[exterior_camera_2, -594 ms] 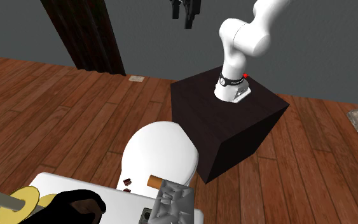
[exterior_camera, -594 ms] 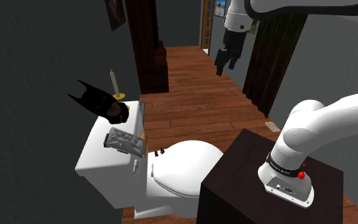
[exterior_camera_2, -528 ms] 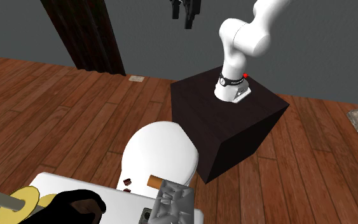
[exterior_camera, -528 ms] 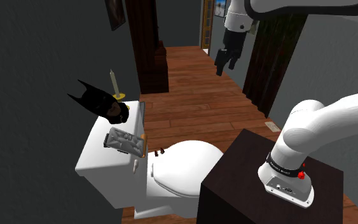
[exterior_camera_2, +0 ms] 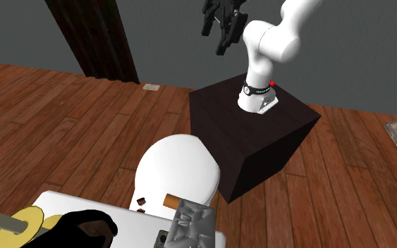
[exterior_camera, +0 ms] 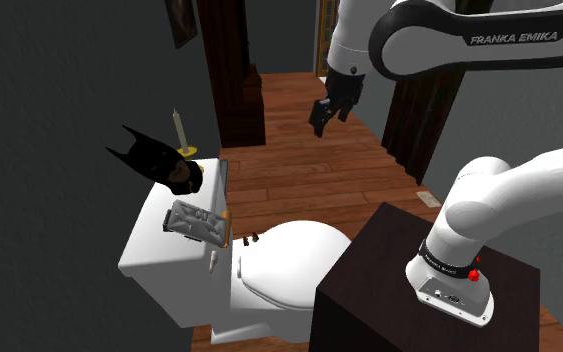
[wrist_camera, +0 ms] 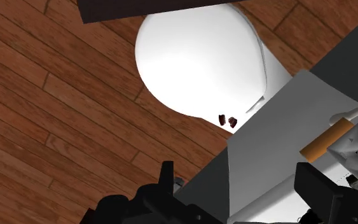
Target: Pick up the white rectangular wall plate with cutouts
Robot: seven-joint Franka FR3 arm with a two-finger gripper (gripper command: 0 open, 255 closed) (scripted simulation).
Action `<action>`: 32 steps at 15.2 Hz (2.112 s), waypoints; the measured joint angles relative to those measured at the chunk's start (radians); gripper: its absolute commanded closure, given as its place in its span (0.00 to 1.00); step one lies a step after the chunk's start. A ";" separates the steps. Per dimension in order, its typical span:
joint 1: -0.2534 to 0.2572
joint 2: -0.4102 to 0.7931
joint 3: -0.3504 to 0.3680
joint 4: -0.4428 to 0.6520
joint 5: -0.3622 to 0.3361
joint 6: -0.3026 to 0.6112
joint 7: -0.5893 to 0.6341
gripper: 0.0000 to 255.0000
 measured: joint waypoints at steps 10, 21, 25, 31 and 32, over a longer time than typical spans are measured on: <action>-0.146 0.149 0.476 0.090 -0.135 0.166 0.424 0.00; -0.794 0.226 1.289 0.413 -0.375 0.142 0.850 0.00; -1.032 0.058 1.498 0.584 -0.342 0.110 0.887 0.00; -1.315 -0.236 1.660 0.945 -0.300 -0.003 0.917 0.00; -1.363 -0.291 1.677 1.027 -0.294 -0.036 0.922 0.00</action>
